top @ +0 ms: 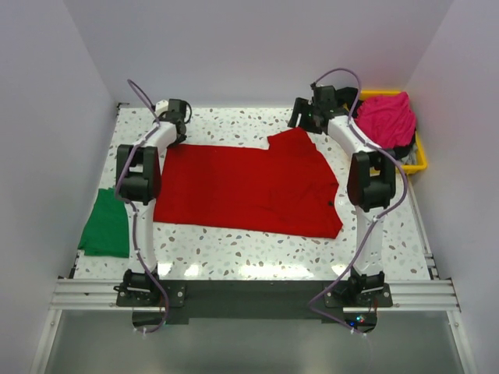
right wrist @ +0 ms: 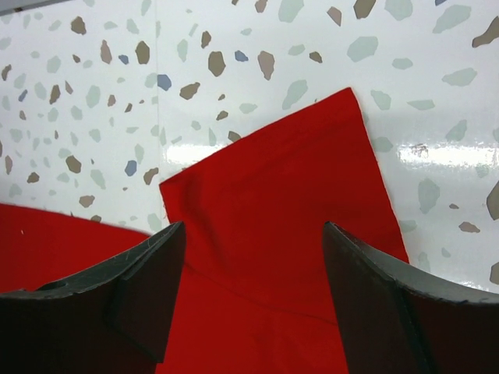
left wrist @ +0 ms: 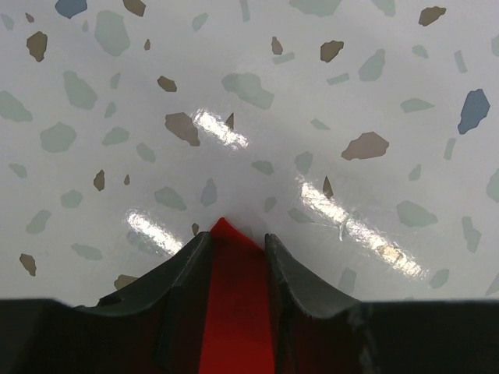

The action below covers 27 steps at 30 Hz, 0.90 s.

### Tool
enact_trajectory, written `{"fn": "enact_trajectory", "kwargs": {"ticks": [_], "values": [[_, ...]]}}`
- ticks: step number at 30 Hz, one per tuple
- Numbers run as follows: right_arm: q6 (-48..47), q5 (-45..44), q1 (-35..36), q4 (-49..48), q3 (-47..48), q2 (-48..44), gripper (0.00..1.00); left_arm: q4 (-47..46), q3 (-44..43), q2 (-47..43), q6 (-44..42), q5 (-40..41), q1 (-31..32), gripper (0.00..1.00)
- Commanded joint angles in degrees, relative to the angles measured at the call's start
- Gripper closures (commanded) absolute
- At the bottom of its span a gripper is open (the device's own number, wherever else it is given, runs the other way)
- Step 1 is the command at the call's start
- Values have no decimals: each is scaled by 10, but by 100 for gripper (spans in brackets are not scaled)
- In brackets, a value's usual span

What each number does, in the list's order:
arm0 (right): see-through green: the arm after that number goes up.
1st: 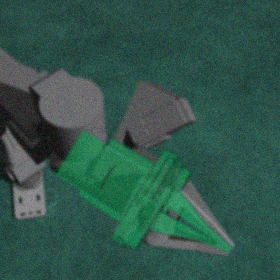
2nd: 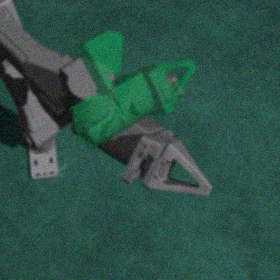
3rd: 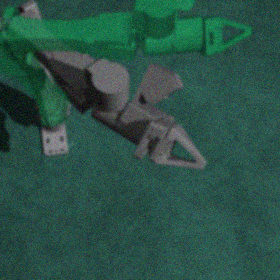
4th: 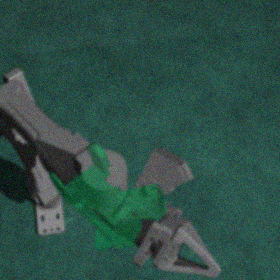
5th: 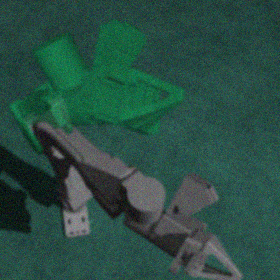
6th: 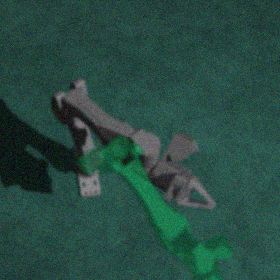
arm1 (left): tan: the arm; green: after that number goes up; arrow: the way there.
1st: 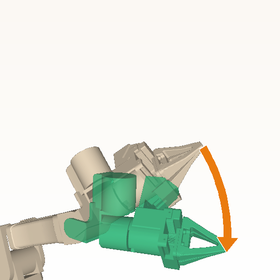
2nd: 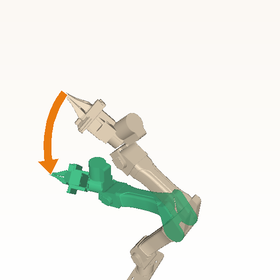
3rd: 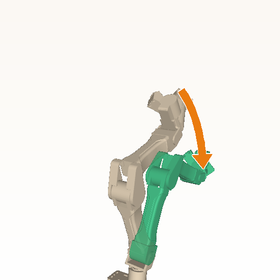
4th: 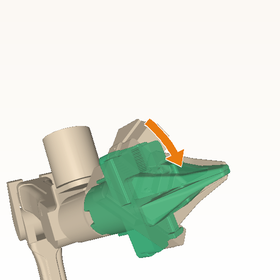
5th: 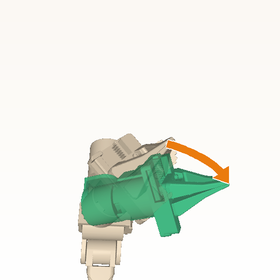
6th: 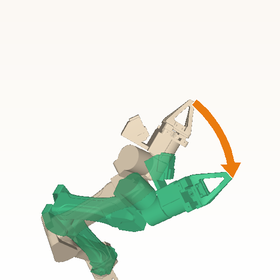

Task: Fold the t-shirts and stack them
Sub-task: Fold the tshirt

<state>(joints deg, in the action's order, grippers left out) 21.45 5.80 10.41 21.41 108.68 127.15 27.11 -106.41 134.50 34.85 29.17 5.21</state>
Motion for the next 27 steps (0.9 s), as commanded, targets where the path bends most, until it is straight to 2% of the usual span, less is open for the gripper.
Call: {"fn": "enact_trajectory", "kwargs": {"ticks": [1, 6, 7, 14, 21, 27], "values": [[-18, 11, -4, -2, 29, 11, 27, -9, -27, 9, -8, 14, -1, 64], [-30, -6, -7, 6, 47, 35, 27, -4, -29, 12, -7, 12, -1, 71], [-32, -10, -7, 13, 51, 40, 27, -3, -28, 10, -7, 12, -1, 75], [-56, -52, -12, 37, 100, 78, 26, -9, -19, -8, -9, 8, -1, 89], [-75, -73, -13, 69, 180, 140, 28, -23, -6, -28, -15, 5, -2, 92], [-64, -80, -12, 57, 218, 180, 36, -35, 1, -33, -16, -5, -2, 93]]}}
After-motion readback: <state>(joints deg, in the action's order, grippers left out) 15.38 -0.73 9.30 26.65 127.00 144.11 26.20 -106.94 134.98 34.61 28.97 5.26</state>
